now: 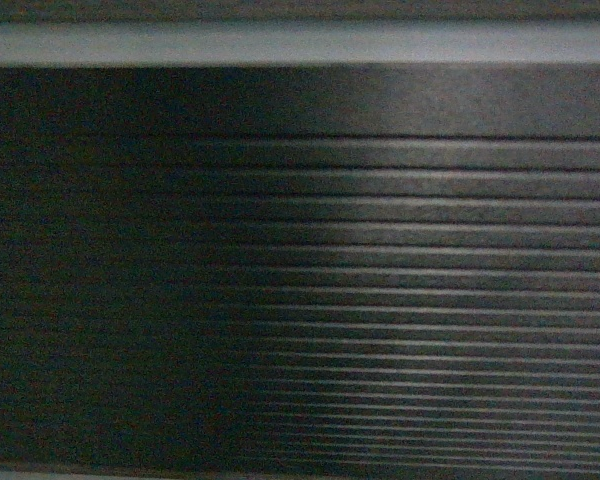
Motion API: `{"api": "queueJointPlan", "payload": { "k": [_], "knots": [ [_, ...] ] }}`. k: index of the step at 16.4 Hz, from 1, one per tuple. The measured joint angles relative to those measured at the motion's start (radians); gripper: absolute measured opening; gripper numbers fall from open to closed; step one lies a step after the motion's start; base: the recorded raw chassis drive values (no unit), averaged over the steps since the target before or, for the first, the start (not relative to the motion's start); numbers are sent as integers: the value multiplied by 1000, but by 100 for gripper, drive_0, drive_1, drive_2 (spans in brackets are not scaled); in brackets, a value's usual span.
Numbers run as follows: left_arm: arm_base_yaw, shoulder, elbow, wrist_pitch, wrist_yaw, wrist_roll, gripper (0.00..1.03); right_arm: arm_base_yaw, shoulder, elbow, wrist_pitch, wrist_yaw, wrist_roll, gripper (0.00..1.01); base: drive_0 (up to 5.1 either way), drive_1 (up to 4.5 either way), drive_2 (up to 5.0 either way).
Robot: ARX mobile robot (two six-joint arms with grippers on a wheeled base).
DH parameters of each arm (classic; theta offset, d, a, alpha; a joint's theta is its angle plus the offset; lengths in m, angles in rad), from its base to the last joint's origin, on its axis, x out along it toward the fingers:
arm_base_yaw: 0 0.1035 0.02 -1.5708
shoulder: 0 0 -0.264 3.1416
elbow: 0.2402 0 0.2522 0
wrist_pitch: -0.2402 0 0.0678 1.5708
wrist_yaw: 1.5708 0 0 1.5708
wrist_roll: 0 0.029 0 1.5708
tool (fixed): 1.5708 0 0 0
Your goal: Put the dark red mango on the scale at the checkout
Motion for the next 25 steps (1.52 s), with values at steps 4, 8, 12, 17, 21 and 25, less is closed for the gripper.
{"api": "queueJointPlan", "payload": {
  "k": [4,8,12,17,21,25],
  "knots": [
    [0,0,0,0,0,0,98,0,0,0,-1,0,1,98,0,0,0],
    [0,0,0,0,0,0,98,0,0,0,-1,1,2,98,0,0,0],
    [0,0,0,0,-3,0,98,0,0,0,-1,0,1,98,0,0,0],
    [0,0,2,10,-1,0,98,0,0,0,10,0,1,98,0,0,0],
    [0,0,0,0,0,0,98,0,0,0,0,0,1,98,0,0,0],
    [0,0,0,0,0,0,98,0,0,0,0,0,1,98,0,0,0]
  ]
}}
